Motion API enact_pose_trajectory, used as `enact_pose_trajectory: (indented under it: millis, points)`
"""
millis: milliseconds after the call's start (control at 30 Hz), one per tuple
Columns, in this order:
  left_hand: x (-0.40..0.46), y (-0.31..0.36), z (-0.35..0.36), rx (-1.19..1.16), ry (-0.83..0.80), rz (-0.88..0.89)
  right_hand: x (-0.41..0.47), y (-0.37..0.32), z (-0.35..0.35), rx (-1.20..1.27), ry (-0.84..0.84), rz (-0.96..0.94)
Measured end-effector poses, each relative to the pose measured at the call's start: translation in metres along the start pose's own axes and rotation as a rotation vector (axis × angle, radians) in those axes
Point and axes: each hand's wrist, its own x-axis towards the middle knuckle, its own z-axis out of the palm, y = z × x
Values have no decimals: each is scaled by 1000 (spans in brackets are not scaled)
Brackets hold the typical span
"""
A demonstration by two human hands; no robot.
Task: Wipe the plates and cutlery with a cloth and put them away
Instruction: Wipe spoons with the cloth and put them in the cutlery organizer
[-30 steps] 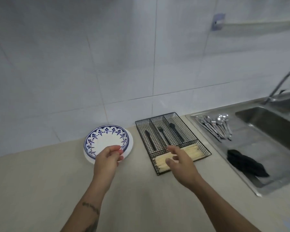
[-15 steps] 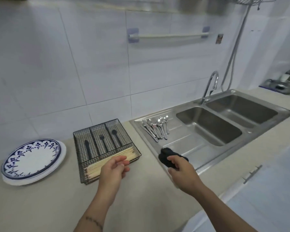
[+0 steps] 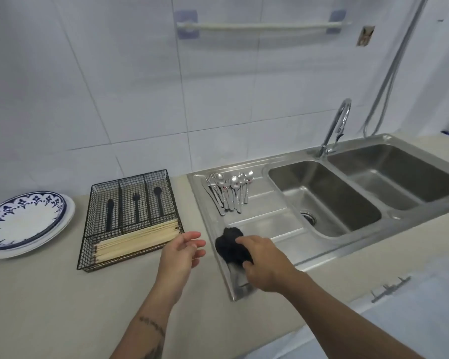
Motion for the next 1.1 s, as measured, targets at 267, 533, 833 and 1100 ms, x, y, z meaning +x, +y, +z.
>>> enact_pose_trajectory:
  millis: [267,533,833,1100]
  points:
    - [40,-10,29,-38,97,-24,59,24,15,-151,-115,-149]
    - [71,-11,47,44,138,-17,89,48,45,-275,-156,-221]
    - [124,-4,122,107,107,-29,143,124,-26,90,61,-46]
    - [188,-1,228,524,216,65,202,192,-81,350,77,-10]
